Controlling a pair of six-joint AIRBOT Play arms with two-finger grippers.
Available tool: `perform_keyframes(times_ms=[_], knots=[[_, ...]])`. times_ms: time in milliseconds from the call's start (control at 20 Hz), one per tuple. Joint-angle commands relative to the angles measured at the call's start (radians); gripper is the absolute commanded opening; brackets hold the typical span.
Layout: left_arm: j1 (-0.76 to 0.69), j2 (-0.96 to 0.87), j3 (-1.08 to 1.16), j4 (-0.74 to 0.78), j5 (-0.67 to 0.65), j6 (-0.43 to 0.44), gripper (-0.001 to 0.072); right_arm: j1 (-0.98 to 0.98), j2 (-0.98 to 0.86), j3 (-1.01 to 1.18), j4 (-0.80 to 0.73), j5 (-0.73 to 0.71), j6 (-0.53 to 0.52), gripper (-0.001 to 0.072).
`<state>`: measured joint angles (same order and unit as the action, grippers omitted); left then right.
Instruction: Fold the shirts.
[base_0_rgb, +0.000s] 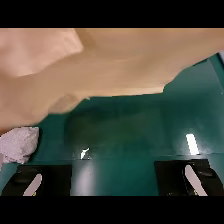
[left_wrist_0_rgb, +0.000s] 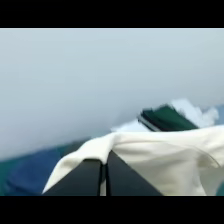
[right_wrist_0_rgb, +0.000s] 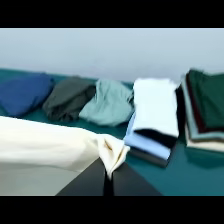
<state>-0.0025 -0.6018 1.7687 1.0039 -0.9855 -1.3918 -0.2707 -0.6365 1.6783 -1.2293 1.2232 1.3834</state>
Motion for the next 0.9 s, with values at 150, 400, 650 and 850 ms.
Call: perform_keyframes(times_ms=[150, 400, 650, 850], knots=[[0.0, -0.083, 0.156, 0.212, -0.118, -0.104, 0.0024, 0.001, -0.163, 0.323, -0.073, 0.27, 0.042, 0.0012], [0.0, -0.389, 0.156, 0.178, -0.46, -0.1, 0.0025, 0.002, -0.42, 0.333, -0.072, 0.389, 0.041, 0.0013], [0.0, -0.783, 0.156, 0.155, -0.522, -0.101, 0.0024, 0.004, -0.694, 0.227, -0.073, 0.447, 0.048, 0.0013], [-0.035, -0.95, -0.031, 0.169, -0.364, -0.103, 0.0024, 0.049, -0.737, -0.162, -0.085, 0.233, 0.028, 0.0012]])
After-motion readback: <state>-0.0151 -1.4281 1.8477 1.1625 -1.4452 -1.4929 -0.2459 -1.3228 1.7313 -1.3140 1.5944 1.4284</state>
